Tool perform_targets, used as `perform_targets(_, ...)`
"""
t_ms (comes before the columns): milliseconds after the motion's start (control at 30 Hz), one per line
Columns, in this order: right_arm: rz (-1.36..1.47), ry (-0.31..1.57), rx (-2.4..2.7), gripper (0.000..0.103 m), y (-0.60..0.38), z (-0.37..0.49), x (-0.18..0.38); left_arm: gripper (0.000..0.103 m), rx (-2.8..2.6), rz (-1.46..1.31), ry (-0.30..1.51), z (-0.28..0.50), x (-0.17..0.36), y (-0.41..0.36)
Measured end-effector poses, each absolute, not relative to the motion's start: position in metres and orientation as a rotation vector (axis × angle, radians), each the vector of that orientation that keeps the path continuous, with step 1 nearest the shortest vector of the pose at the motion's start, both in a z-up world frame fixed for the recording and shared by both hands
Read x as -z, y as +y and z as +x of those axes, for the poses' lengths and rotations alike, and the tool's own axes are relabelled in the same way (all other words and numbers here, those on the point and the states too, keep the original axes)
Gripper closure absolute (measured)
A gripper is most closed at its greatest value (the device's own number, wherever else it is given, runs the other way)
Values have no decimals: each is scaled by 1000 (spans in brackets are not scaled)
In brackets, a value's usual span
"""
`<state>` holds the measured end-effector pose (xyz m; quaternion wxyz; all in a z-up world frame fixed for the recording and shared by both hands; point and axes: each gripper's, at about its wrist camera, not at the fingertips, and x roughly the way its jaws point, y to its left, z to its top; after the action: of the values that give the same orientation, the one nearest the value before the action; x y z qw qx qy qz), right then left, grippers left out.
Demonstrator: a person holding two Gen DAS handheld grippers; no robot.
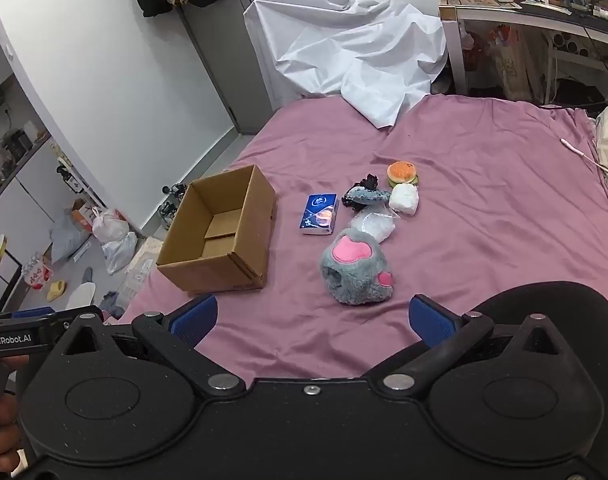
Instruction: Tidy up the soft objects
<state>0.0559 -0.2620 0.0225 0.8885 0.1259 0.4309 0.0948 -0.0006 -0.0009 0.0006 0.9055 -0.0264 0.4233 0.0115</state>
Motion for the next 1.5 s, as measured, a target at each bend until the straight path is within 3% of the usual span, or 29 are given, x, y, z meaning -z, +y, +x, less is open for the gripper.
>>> perform_targets(1500,222,905,-190,0,-259,55,-21,1,9,-96,876,3,0,0)
